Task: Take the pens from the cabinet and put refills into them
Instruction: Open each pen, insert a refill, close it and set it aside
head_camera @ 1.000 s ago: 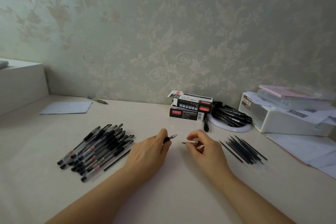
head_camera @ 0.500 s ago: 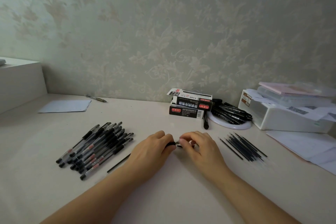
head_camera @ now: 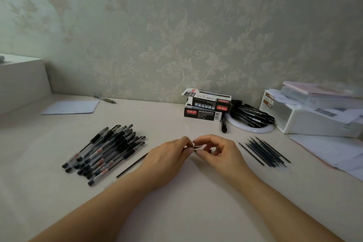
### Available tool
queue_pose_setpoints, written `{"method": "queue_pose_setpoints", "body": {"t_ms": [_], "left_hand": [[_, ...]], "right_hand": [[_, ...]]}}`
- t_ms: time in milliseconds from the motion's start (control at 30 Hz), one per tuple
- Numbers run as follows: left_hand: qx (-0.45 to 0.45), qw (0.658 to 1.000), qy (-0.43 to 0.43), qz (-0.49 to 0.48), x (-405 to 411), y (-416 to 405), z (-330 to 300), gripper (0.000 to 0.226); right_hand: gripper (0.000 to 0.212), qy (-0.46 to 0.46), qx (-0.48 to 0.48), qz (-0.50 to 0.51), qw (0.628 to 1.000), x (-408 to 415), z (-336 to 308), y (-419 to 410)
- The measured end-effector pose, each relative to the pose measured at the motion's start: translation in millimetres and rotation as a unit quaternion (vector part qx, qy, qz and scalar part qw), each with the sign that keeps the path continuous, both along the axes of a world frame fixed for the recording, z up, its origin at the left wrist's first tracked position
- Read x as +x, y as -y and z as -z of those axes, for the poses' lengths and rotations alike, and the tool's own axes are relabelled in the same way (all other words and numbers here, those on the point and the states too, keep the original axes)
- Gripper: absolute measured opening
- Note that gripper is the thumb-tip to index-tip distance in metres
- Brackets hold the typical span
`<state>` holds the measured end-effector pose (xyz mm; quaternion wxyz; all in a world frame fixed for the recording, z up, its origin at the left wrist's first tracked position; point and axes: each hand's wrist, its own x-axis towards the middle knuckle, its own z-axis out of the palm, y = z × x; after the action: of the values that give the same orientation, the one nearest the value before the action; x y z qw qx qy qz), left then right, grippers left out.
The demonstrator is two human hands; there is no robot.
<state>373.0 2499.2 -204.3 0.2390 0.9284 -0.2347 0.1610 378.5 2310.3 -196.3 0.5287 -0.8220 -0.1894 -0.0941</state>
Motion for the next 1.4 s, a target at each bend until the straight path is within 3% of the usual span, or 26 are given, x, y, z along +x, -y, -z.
{"method": "queue_pose_setpoints", "body": {"t_ms": [67,133,233,367,500,600,667,767,900,1133,1400], "left_hand": [[-0.016,1.000,0.003,0.004,-3,1,-1,0.017],[-0.025,1.000,-0.004,0.009,-4,2,-2,0.016],[-0.015,1.000,-0.001,0.017,-6,3,-4,0.015],[-0.024,0.999,0.001,0.022,-4,2,-4,0.013],[-0.037,0.999,0.001,0.018,-2,0,-5,0.015],[-0.036,0.999,-0.008,0.018,-3,1,-7,0.019],[-0.031,0.999,-0.018,0.022,-3,2,-7,0.021],[-0.029,0.999,-0.026,0.023,-4,1,-7,0.021],[-0.035,0.999,-0.028,0.025,-1,1,-6,0.019],[-0.036,0.999,-0.014,0.032,1,1,-5,0.018],[-0.040,0.999,-0.006,0.027,0,0,-6,0.007]], "right_hand": [[0.022,0.007,-0.018,0.013,1.000,-1,0,-1],[0.007,0.014,-0.022,0.029,0.999,-3,-1,-3],[0.015,0.028,-0.046,0.024,0.998,-5,-1,-3],[0.004,0.019,-0.021,0.004,1.000,-3,-1,0],[0.018,0.014,-0.003,0.005,1.000,-3,0,-1],[0.007,0.009,-0.001,0.031,0.999,-2,-1,-4],[0.014,0.014,-0.022,0.032,0.999,-1,0,-3],[0.007,0.015,-0.025,0.013,0.999,1,0,0],[0.015,0.012,-0.011,0.001,1.000,1,2,0],[0.010,0.015,-0.025,0.009,1.000,4,3,-2],[0.014,0.017,0.037,0.056,0.998,6,2,3]]}}
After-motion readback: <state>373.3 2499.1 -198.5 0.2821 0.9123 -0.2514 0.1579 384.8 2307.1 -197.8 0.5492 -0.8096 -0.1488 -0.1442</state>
